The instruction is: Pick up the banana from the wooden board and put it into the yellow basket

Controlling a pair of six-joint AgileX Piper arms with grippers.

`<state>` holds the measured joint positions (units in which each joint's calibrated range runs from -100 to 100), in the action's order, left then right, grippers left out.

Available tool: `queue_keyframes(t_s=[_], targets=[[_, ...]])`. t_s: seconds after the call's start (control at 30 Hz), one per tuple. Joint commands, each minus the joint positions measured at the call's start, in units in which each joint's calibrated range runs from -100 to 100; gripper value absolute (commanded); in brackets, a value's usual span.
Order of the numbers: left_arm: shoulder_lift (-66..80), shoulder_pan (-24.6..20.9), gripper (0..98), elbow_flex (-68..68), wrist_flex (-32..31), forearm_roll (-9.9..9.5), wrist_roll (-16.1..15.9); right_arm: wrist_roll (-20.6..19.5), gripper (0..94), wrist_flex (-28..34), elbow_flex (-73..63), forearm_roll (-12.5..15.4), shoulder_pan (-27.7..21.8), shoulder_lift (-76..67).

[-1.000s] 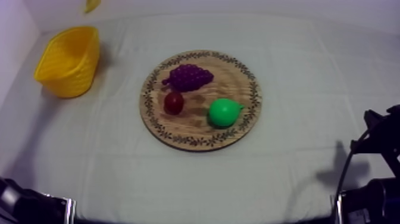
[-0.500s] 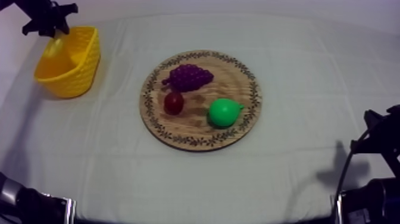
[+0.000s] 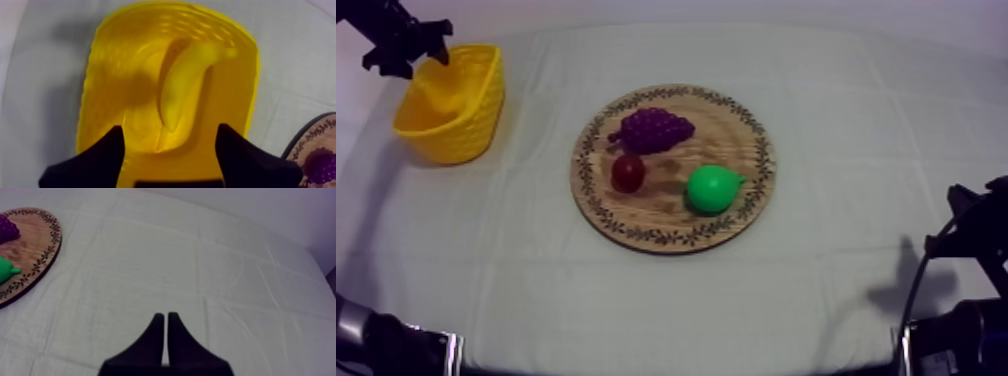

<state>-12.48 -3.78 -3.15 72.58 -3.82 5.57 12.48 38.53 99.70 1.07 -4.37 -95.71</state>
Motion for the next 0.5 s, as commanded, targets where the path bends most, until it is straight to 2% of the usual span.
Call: queue_keyframes(t_s=[0.0, 0.13, 0.3, 0.47], targets=[[6.96, 0.38, 67.6, -5.44, -2.09, -0.01, 0.27, 0.0, 0.6, 0.02, -0.03, 0.03, 0.01, -0.04], [19.27, 1.12, 54.5, -14.99, -6.78, 0.34, 0.57, 0.0, 0.6, 0.02, -0.03, 0.03, 0.01, -0.04], [35.56, 1.42, 28.6, -27.02, -12.28, 1.74, -0.48, 0.0, 0.6, 0.02, -0.03, 0.03, 0.01, -0.04], [51.13, 1.98, 7.0, -39.27, -17.66, 2.15, -0.68, 0.0, 0.6, 0.02, -0.03, 0.03, 0.01, -0.04]])
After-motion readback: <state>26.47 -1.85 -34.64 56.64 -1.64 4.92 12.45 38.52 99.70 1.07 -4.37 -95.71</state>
